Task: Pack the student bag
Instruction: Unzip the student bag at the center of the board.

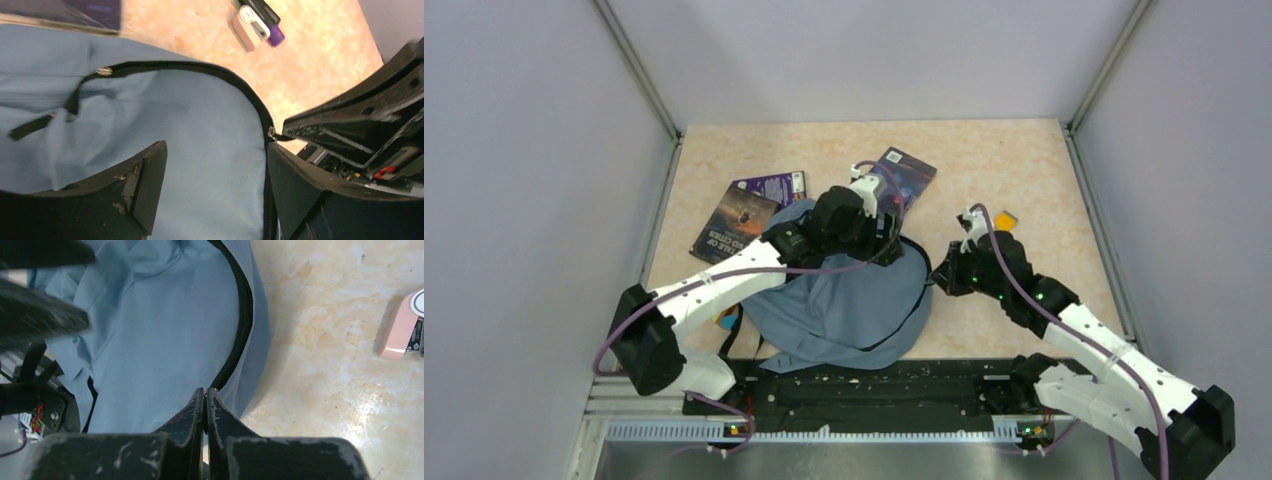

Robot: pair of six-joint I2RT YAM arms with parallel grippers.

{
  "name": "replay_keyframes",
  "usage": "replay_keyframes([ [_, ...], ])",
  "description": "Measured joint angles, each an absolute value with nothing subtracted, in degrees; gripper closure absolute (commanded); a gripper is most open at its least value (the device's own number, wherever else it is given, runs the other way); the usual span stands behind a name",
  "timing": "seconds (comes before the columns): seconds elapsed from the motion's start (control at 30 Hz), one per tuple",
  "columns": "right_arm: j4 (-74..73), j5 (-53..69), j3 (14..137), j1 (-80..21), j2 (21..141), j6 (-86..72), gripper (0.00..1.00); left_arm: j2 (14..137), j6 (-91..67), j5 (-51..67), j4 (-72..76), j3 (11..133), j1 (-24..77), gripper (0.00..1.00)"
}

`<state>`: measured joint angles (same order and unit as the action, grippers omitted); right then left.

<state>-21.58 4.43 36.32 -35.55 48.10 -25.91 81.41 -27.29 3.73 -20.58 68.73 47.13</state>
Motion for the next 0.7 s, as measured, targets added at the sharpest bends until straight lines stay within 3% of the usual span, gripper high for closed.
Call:
replay_keyframes([
  [0.37,-19.1,-0.6,36.0,-35.6,43.4,-28.6,1.0,78.7,-17.8,9.1,7.8,47.2,54.0,0.25],
  [0.57,-18.8,-1.9,36.0,-35.6,44.6,-29.1,1.0,79.6,-15.8,10.3,23.7,43.4,55.9,0.25],
  [0.7,-18.7,-2.3,36.1,-35.6,45.0,-29.8,1.0,82.2,-14.5,9.5,31.9,43.4,57.5,0.32],
])
